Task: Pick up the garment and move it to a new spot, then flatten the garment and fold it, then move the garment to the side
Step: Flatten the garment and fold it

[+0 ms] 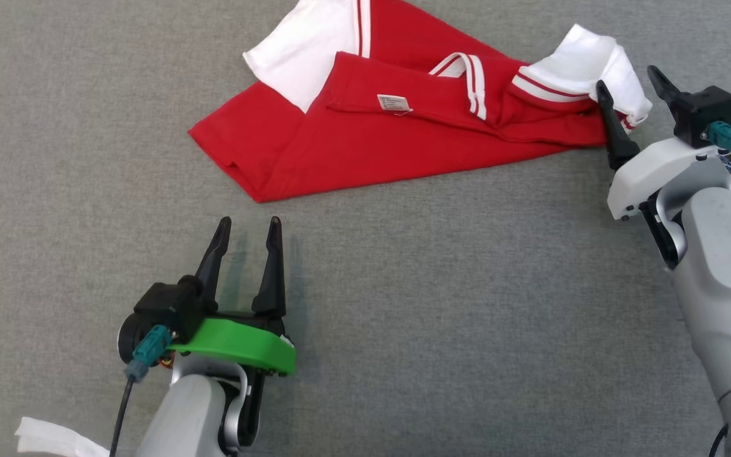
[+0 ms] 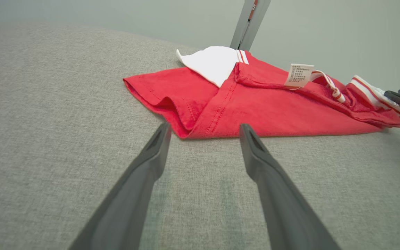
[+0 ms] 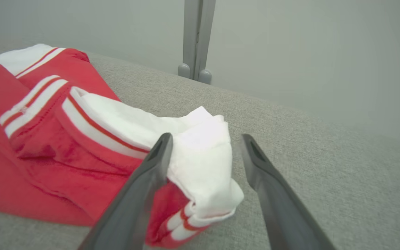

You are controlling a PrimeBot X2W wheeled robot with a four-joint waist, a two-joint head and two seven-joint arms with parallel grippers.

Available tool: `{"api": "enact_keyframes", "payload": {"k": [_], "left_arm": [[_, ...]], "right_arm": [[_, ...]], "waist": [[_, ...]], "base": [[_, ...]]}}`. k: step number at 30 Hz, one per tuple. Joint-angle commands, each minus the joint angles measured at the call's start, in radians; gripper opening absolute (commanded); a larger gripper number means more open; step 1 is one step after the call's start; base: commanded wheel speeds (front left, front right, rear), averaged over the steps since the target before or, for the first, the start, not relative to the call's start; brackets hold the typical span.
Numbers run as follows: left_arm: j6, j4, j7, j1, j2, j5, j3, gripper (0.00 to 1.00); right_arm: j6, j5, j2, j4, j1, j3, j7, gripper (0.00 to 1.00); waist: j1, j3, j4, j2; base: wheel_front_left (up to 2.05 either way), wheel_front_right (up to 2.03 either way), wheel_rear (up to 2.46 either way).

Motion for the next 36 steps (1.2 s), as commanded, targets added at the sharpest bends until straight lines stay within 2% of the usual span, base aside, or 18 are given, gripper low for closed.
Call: {"api": "enact_keyframes", "payload": {"k": [1, 6, 15, 16, 17, 18, 27, 35, 36], "left_arm": [[0.006, -0.006, 0.0, -0.014, 0.003, -0.008, -0.004, 1.0], [0.011, -0.014, 0.0, -0.008, 0.003, -0.009, -0.002, 1.0], [0.003, -0.014, 0.0, -0.013, 0.003, 0.006, 0.01, 1.0], [0.002, -0.015, 0.0, -0.013, 0.003, 0.008, 0.01, 1.0], [0.003, -0.014, 0.0, -0.011, 0.003, 0.008, 0.011, 1.0], [0.003, -0.013, 0.0, -0.007, 0.003, 0.008, 0.012, 1.0], [-0.009, 0.002, 0.0, 0.03, 0.003, 0.024, 0.032, 1.0], [-0.021, 0.009, 0.0, 0.067, 0.004, 0.042, 0.043, 1.0], [-0.02, 0.011, 0.0, 0.072, 0.004, 0.042, 0.043, 1.0]], "right_arm": [[-0.001, 0.002, -0.001, 0.012, -0.008, 0.006, -0.008, 1.0], [-0.001, -0.012, -0.005, 0.028, 0.004, 0.025, -0.015, 1.0], [-0.001, -0.03, -0.008, -0.051, 0.045, 0.013, -0.016, 1.0], [-0.001, -0.029, -0.002, -0.056, 0.054, -0.001, -0.016, 0.5], [-0.001, -0.025, 0.002, -0.06, 0.059, -0.01, -0.016, 0.3], [-0.001, -0.017, 0.008, -0.069, 0.066, -0.022, -0.016, 0.0], [-0.001, 0.062, 0.049, -0.138, 0.142, -0.129, -0.017, 0.0], [-0.001, 0.114, 0.095, -0.119, 0.257, -0.309, -0.017, 0.0], [-0.001, 0.117, 0.099, -0.105, 0.274, -0.329, -0.017, 0.15]], "waist": [[0.0, 0.028, 0.031, -0.0001], [0.0, 0.029, 0.03, -0.0001], [0.0, 0.027, 0.008, -0.0001], [0.0, 0.024, 0.005, -0.0001], [0.0, 0.021, 0.003, -0.0001], [0.0, 0.016, 0.0, -0.0001], [0.0, -0.051, -0.051, -0.0001], [0.0, -0.134, -0.116, -0.0001], [0.0, -0.141, -0.125, -0.0001]], "base": [[0.0, 0.0, 0.0], [0.0, 0.0, 0.0], [0.0, 0.0, 0.0], [0.0, 0.0, 0.0], [0.0, 0.0, 0.0], [0.0, 0.0, 0.0], [0.0, 0.0, 0.0], [0.0, 0.0, 0.0], [0.0, 0.0, 0.0]]}}
